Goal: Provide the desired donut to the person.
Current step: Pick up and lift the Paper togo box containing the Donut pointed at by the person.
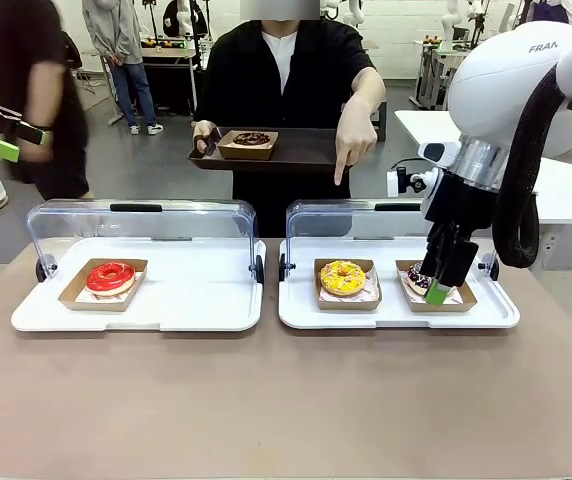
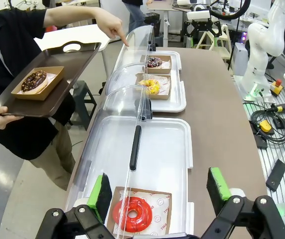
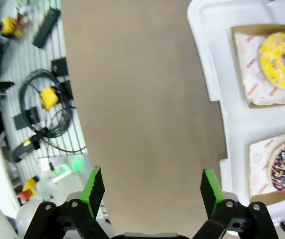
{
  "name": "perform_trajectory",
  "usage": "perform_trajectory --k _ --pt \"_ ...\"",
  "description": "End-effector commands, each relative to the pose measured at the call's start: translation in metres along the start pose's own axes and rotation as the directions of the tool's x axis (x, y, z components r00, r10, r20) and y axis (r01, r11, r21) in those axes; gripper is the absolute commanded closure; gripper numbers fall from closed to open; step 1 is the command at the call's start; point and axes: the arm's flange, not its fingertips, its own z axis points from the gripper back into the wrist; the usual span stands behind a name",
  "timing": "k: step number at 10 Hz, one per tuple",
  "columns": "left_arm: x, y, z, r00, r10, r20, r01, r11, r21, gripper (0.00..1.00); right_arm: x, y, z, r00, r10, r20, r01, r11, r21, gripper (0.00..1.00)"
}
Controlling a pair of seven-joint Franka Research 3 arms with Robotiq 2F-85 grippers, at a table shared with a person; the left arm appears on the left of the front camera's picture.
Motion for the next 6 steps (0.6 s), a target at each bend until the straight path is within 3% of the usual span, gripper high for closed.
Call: perform_trajectory --k 1,4,6 --pt "0.001 -0.001 0.001 1.000 0.008 0.003 -0.008 1.000 -0.001 0.00 0.029 0.004 -0.013 0.988 0.068 -0.142 -0.082 0.992 -0.093 0.00" --pt "0.001 -0.001 0.001 1.000 0.008 0.003 -0.008 1.000 -0.001 0.00 0.079 -0.010 -0.034 0.959 0.193 -0.209 -0.222 0.967 -0.126 0.00" --pt "0.001 -0.001 0.001 1.000 0.008 0.003 -0.008 1.000 -0.001 0.00 0.091 -0.031 -0.044 0.966 0.201 -0.165 -0.225 0.964 -0.142 0.00"
